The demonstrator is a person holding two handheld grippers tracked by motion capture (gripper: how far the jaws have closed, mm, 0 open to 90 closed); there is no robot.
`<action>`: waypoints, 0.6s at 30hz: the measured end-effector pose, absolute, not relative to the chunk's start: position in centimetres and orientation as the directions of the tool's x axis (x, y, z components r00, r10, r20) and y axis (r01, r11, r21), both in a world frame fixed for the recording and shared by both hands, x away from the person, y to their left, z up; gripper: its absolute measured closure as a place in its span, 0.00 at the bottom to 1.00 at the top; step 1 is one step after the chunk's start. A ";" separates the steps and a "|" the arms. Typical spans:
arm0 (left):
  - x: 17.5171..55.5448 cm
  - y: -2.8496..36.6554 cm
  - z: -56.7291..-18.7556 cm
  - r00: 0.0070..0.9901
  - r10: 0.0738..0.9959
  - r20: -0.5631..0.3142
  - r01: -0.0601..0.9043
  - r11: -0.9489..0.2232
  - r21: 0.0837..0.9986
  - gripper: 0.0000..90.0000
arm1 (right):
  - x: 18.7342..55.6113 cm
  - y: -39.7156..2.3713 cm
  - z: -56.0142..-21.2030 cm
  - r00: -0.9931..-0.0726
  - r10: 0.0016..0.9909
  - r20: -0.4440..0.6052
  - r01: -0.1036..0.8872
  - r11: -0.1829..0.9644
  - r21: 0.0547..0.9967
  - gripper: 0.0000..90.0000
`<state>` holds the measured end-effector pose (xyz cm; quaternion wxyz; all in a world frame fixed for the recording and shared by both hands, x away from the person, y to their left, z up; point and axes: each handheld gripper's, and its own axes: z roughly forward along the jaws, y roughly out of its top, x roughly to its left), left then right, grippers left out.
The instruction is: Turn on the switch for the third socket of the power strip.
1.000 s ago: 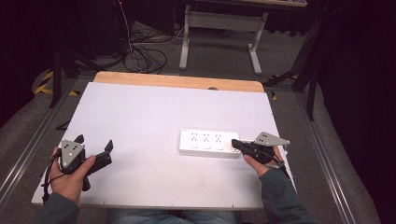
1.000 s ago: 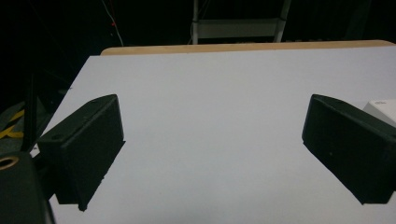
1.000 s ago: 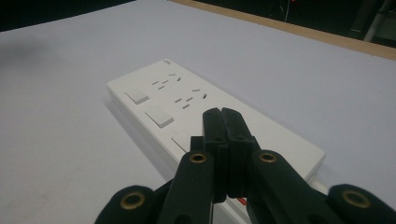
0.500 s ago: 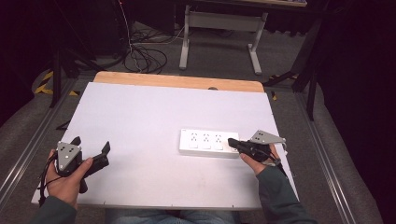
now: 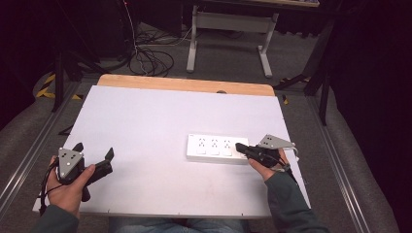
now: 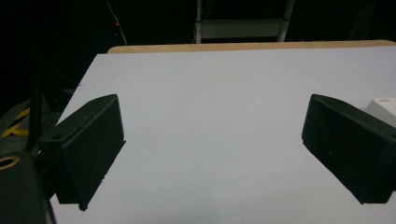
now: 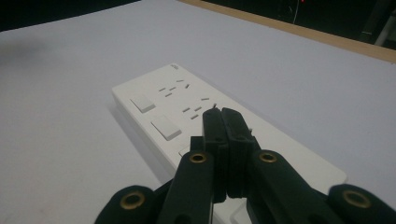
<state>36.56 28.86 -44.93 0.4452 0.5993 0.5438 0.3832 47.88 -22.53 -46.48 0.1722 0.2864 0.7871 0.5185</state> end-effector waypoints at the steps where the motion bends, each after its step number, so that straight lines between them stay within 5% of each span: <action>1: 36.6 28.9 -44.9 0.115 0.993 -0.023 0.308 -0.014 0.951 0.07 | 47.9 -22.4 -46.5 -0.778 0.627 0.025 0.271 0.299 0.915 1.00; 18: 36.7 28.9 -45.0 0.118 0.993 -0.017 0.316 -0.021 0.949 0.08 | 48.2 -18.3 -46.0 -0.821 0.571 -0.019 0.226 0.354 0.908 1.00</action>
